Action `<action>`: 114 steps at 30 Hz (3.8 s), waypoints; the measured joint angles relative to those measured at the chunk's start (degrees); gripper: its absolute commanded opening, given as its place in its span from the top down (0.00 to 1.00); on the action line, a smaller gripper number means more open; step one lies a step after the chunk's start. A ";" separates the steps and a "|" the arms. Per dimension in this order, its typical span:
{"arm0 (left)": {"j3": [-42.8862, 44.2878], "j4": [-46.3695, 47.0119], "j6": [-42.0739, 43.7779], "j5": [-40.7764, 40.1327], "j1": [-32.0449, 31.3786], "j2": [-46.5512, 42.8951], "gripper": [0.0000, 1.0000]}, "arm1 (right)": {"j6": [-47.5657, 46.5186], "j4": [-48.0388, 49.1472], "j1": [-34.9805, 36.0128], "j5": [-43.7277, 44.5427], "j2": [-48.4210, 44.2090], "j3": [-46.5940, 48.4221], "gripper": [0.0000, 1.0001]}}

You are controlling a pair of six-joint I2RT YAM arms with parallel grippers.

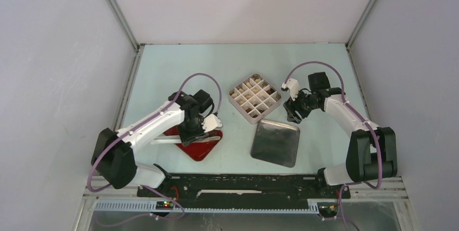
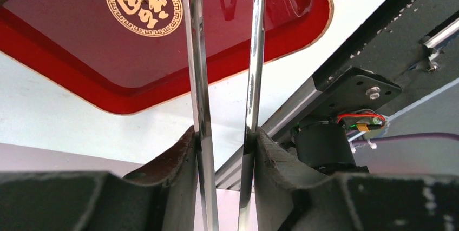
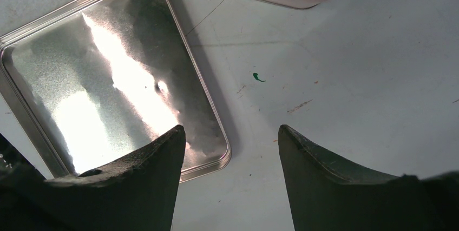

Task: Pack the chocolate

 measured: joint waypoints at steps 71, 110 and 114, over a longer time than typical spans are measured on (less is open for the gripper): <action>49.64 9.27 -9.27 8.83 -8.33 39.34 0.53 | 0.07 0.07 -2.71 2.32 0.00 0.00 0.33; 3.17 8.13 -13.73 -2.08 25.51 -4.98 0.57 | 0.00 0.04 0.39 1.77 0.87 0.00 0.34; 3.02 7.63 -13.70 -1.92 26.51 -3.80 0.56 | 0.00 0.04 0.39 1.77 0.87 0.00 0.33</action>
